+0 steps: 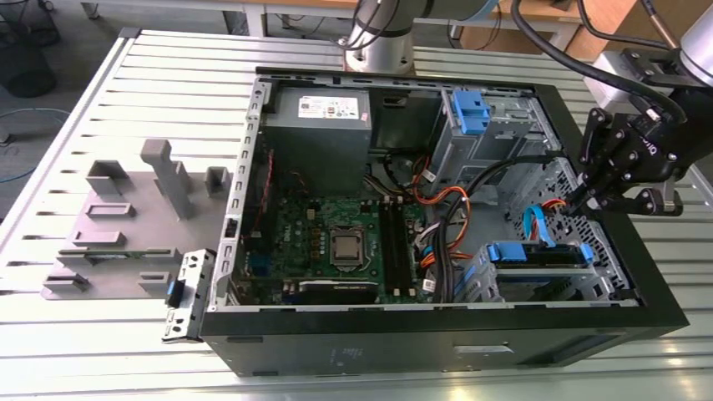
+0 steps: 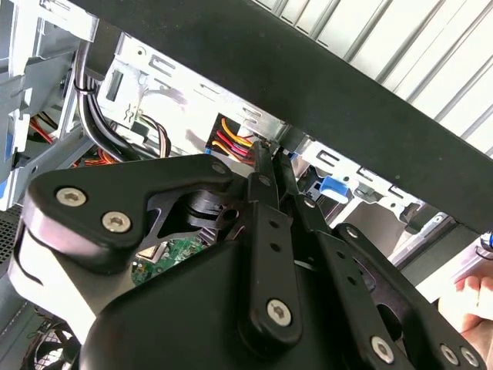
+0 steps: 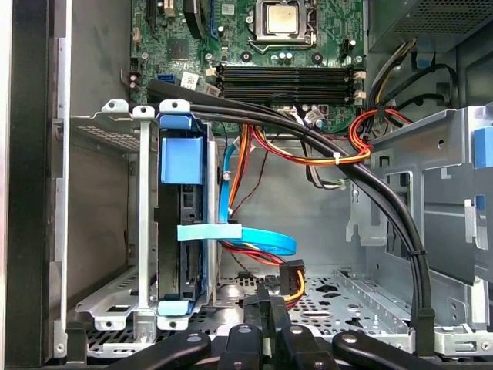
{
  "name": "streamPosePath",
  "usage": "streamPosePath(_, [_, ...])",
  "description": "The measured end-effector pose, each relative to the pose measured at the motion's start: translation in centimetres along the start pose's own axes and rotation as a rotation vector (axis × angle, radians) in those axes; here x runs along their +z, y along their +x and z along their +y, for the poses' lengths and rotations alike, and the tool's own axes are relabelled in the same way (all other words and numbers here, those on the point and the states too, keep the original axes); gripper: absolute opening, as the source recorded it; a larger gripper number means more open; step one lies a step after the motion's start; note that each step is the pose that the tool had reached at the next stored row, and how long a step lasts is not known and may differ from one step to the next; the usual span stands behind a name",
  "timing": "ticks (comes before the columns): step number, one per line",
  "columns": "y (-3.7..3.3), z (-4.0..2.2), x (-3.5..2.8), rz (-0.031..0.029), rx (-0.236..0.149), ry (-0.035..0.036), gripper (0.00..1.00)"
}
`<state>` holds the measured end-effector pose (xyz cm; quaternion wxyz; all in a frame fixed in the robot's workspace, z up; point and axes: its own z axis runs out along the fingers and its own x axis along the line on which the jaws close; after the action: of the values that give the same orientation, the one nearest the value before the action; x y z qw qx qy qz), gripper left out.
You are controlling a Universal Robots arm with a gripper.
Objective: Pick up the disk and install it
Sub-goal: 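Insert the second disk wire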
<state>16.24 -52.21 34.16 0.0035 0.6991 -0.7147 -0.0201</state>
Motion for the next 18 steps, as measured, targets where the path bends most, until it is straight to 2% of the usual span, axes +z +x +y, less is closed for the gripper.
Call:
streamPosePath(11, [0.09,1.42,0.10,0.0003,0.000,0.0022,0.16])
streamPosePath(14, [0.22,1.45,0.09,0.0036,0.000,0.0023,0.16])
streamPosePath(18, [0.54,1.47,0.08,0.0124,0.000,0.0025,0.16])
